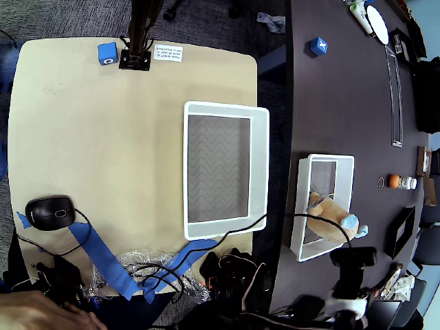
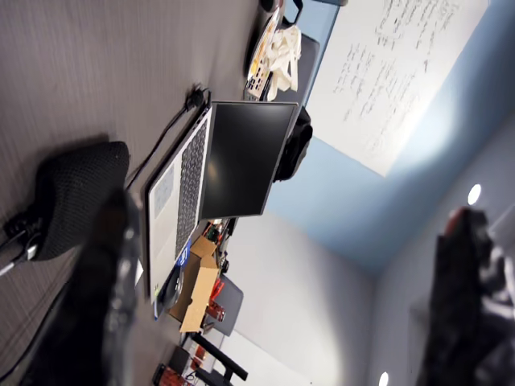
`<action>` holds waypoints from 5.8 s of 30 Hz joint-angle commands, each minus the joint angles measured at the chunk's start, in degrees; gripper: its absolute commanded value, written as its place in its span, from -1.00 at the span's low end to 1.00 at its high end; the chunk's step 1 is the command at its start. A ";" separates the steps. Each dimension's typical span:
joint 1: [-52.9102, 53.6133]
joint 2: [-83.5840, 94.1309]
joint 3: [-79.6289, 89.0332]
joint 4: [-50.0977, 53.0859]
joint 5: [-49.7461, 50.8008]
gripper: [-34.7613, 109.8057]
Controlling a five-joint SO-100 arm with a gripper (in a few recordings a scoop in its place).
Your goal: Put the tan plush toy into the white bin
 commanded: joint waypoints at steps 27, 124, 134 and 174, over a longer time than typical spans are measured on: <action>-6.06 -30.32 -22.59 0.53 1.49 0.27; -30.50 2.90 -18.90 0.62 0.88 -0.52; -61.00 10.72 -6.42 0.62 -10.20 -0.52; -91.14 -8.96 18.19 0.18 -17.23 -0.52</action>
